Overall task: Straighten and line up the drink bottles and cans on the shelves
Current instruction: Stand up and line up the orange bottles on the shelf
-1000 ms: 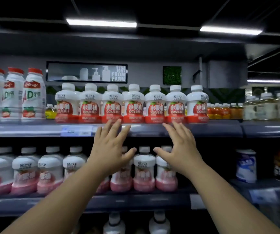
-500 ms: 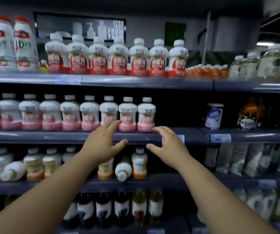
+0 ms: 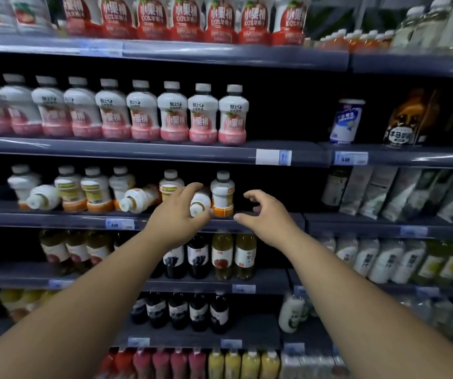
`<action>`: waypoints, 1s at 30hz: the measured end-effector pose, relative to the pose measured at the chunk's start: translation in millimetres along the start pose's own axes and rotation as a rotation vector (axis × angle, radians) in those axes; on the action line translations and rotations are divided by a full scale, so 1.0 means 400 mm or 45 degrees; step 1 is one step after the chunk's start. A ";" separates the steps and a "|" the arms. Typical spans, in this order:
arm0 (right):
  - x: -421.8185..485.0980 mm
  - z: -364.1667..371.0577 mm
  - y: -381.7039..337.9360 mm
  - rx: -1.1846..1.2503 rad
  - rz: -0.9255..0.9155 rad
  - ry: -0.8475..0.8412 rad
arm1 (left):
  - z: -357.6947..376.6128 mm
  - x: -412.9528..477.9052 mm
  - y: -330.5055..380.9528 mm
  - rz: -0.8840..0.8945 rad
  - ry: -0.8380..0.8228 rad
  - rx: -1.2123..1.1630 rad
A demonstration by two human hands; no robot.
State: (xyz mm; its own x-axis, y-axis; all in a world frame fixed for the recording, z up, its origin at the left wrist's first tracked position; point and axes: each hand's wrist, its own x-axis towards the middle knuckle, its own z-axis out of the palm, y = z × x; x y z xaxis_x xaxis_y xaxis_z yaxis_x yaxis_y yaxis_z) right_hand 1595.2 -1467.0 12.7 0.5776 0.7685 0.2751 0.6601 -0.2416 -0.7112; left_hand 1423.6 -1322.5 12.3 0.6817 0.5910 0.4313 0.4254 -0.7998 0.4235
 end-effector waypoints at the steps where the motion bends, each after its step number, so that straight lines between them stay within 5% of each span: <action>1: 0.005 0.007 0.006 -0.001 0.014 -0.003 | 0.011 0.003 -0.007 -0.012 -0.003 -0.033; 16: 0.228 0.267 0.054 0.454 0.364 0.163 | 0.213 0.231 -0.298 0.057 -0.226 -0.310; 22: 0.337 0.333 0.117 0.424 0.361 0.343 | 0.313 0.270 -0.367 0.169 -0.031 -0.268; 30: 0.468 0.363 0.216 0.377 0.164 0.226 | 0.404 0.258 -0.351 0.071 0.315 -0.211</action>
State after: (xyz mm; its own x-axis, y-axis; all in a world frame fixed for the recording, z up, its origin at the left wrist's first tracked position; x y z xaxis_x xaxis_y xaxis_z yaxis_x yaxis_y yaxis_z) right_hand 1690.9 -1258.1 -91.1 0.7384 0.6220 0.2606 0.4239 -0.1276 -0.8967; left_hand 1530.5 -1166.3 -131.1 0.5270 0.5706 0.6298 0.2743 -0.8157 0.5094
